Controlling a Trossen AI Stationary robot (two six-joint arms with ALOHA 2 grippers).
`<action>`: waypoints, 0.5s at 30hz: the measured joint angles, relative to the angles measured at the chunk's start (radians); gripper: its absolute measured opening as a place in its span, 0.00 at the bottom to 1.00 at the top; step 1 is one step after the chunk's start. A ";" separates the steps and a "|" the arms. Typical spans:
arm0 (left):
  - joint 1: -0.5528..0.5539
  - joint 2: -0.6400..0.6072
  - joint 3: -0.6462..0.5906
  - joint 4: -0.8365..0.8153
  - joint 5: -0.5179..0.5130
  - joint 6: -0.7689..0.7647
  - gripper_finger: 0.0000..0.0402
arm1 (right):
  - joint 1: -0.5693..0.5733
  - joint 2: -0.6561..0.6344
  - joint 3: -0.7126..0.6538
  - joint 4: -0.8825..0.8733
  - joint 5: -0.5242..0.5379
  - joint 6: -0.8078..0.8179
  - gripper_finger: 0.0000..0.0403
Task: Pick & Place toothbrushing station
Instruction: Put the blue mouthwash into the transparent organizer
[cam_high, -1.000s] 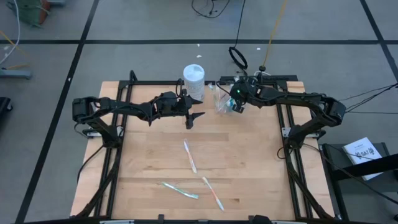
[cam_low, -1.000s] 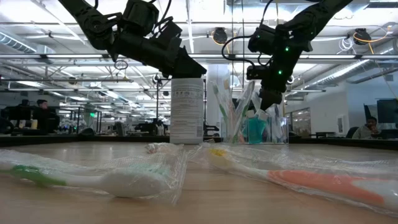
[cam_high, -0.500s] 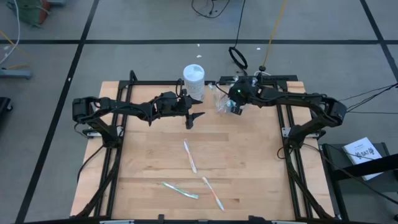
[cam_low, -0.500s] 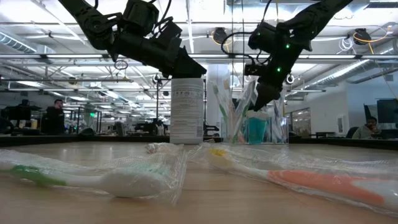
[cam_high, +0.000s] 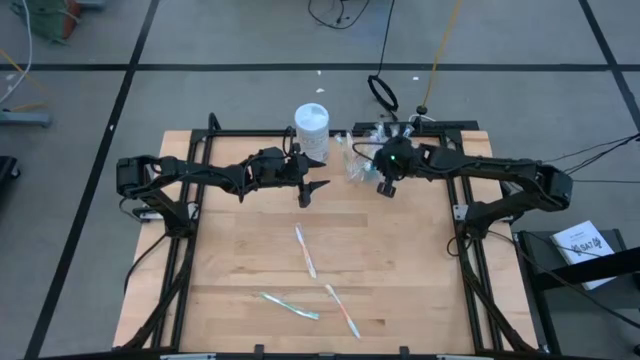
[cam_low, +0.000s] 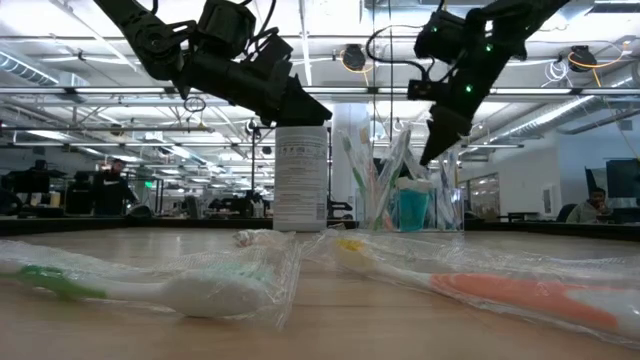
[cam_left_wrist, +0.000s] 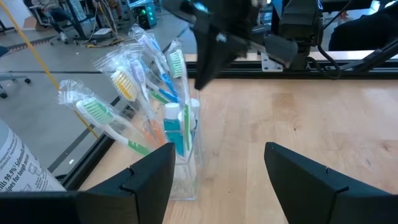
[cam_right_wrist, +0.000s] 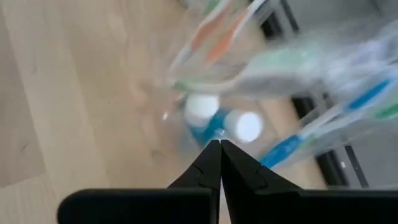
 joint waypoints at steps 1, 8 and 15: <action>0.000 0.000 0.000 0.000 0.000 -0.008 0.64 | 0.003 0.001 -0.014 0.004 -0.002 -0.002 0.00; 0.000 0.000 0.000 0.000 0.000 -0.017 0.64 | 0.001 0.002 -0.098 0.130 -0.024 -0.010 0.00; 0.000 0.000 0.000 0.000 0.000 -0.016 0.64 | -0.027 0.002 -0.121 0.209 -0.023 -0.033 0.00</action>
